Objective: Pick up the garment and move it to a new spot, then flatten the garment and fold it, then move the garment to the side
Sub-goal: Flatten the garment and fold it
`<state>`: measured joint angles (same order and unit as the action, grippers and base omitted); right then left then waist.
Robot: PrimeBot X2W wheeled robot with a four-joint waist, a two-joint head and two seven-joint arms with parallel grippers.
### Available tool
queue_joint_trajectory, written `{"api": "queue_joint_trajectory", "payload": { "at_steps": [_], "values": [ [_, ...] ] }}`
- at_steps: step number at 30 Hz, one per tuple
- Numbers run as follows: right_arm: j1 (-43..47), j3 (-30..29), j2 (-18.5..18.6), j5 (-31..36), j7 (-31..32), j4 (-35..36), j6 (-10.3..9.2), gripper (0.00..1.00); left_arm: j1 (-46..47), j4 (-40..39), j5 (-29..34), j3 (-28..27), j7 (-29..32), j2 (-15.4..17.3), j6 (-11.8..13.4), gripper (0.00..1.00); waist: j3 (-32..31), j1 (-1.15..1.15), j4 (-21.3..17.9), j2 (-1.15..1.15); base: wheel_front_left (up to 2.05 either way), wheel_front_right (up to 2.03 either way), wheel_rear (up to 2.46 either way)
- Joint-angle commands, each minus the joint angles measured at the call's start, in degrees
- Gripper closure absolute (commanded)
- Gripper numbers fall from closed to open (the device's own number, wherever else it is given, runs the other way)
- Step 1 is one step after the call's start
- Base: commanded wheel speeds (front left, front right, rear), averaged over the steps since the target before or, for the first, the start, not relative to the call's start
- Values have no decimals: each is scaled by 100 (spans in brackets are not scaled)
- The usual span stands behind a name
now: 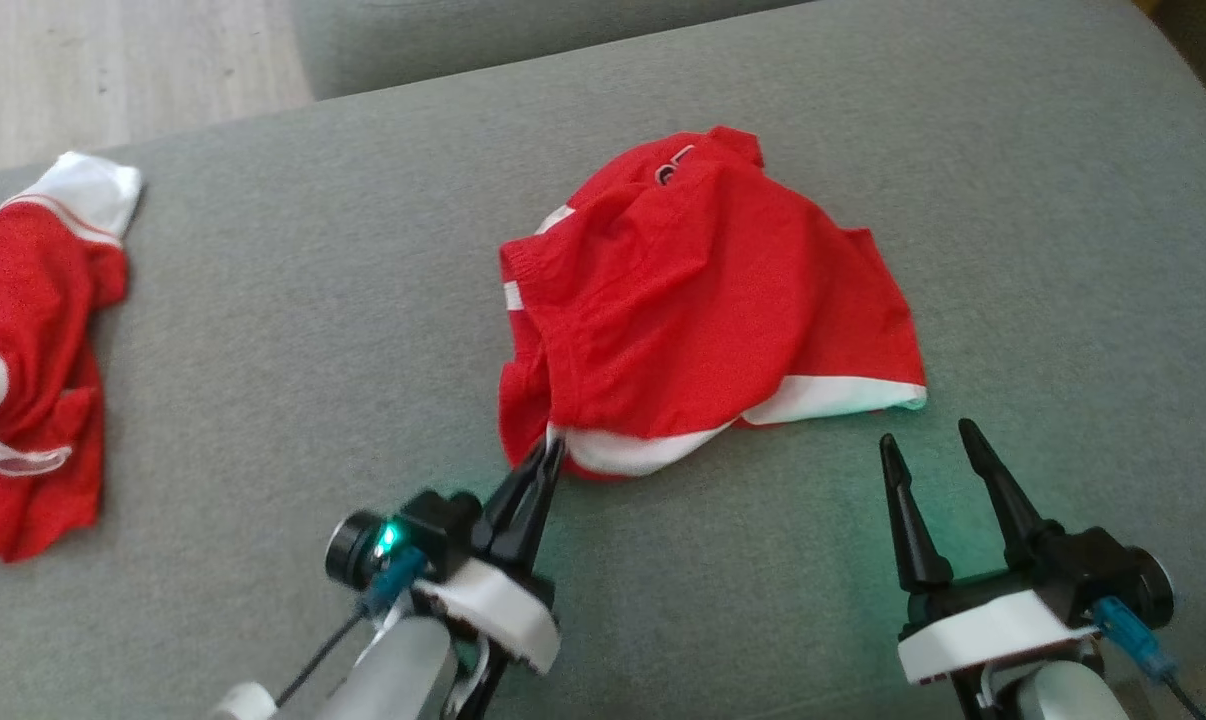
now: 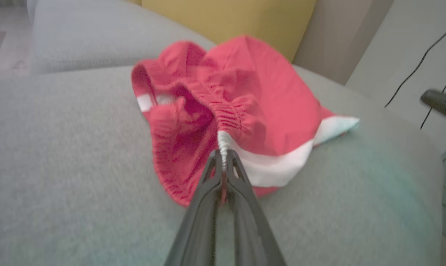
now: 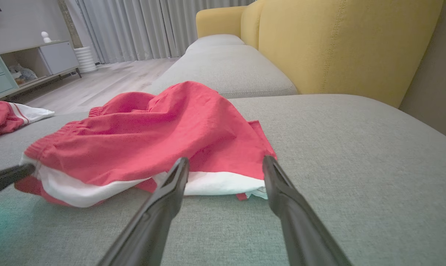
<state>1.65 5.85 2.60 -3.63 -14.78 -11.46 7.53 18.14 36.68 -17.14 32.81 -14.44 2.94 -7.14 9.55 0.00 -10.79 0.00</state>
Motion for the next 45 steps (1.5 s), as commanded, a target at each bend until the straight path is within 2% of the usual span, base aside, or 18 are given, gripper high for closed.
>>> {"api": "queue_joint_trajectory", "payload": {
  "at_steps": [1,5,15,27,39,40,41,42,43,44,45],
  "values": [
    [-193,97,28,-34,-22,189,-4,0,232,-426,-216,-197,-56,-1,-31,100,-7,0,90,0,0,0,0],
    [-152,92,28,-38,-22,105,-4,0,139,-1259,-806,-375,-56,288,-33,100,-51,0,341,0,0,0,0],
    [-190,122,28,81,-22,-308,-4,0,-78,-1919,-1087,-883,-56,817,-34,100,-41,0,753,0,0,0,0],
    [-202,467,28,270,-22,-1041,-4,0,-194,-2045,-1050,-924,-56,833,-35,100,34,0,1121,0,0,0,0],
    [-400,503,28,363,-22,-1426,-4,0,-115,-2082,-1003,-912,-56,831,-35,100,161,0,1235,0,0,0,0],
    [-414,504,28,360,-22,-1442,-4,22,-110,-2081,-1002,-914,-56,831,-35,100,166,0,1236,0,0,0,0],
    [-425,506,28,357,-22,-1459,-4,53,-106,-2079,-1000,-914,-56,833,-35,100,170,0,1237,0,0,0,0],
    [-436,509,28,353,-22,-1474,-4,66,-104,-2077,-1000,-915,-56,835,-35,100,171,0,1235,0,0,0,0],
    [-445,509,28,349,-22,-1485,-4,96,-102,-2076,-1002,-915,-56,837,-35,100,169,0,1233,0,0,0,0],
    [-452,512,28,345,-22,-1499,-4,100,-100,-2073,-1003,-916,-56,840,-35,100,167,0,1230,0,0,0,0],
    [-458,520,28,340,-22,-1513,-4,100,-99,-2069,-1002,-918,-56,843,-35,100,161,0,1225,0,0,0,0]
  ]
}}
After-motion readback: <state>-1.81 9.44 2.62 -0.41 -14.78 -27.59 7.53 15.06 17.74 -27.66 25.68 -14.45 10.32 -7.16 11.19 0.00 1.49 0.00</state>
